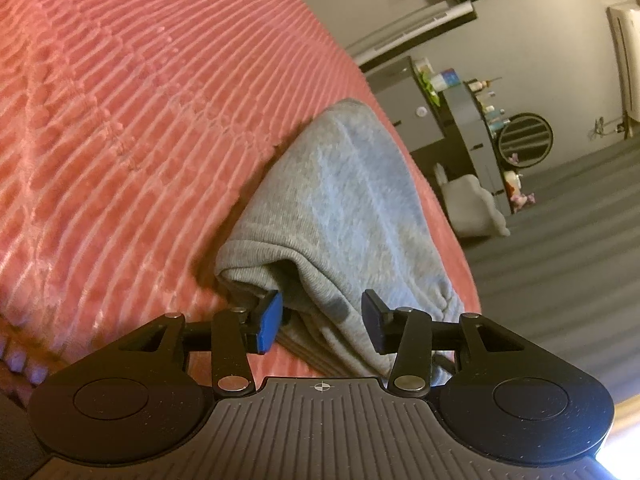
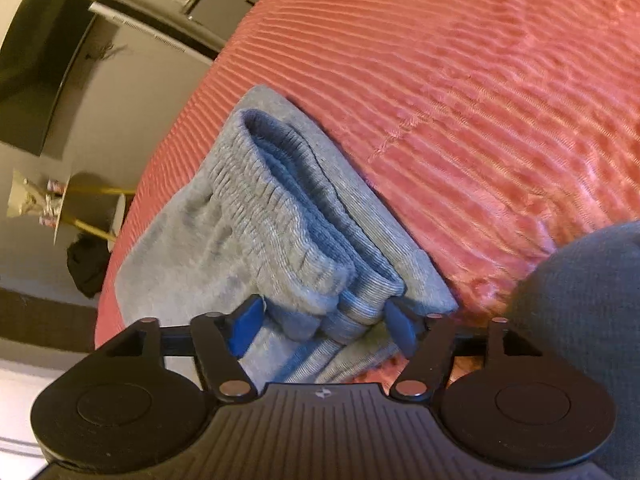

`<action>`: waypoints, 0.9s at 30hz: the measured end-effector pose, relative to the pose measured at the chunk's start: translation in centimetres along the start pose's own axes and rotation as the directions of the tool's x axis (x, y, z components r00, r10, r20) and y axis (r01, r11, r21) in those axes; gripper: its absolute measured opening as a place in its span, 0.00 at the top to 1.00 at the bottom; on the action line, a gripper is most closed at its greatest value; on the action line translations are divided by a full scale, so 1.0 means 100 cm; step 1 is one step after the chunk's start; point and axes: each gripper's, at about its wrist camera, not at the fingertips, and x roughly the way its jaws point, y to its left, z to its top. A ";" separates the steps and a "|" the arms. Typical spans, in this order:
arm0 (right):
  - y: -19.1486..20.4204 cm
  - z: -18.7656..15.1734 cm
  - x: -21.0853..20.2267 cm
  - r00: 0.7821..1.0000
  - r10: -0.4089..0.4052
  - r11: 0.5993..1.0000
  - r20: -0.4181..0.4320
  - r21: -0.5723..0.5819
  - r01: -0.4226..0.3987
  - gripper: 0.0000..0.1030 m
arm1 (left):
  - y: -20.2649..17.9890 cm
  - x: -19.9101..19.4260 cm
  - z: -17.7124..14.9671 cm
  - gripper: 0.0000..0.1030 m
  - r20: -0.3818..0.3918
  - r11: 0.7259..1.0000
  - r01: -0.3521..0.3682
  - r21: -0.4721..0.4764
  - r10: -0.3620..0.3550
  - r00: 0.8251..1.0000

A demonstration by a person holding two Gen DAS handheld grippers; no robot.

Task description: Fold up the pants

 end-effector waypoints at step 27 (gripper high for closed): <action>0.010 -0.014 -0.029 0.971 0.179 0.977 0.159 -0.141 -0.158 0.62 | 0.005 0.007 0.005 0.80 0.109 0.998 0.044 -0.048 -0.039 0.993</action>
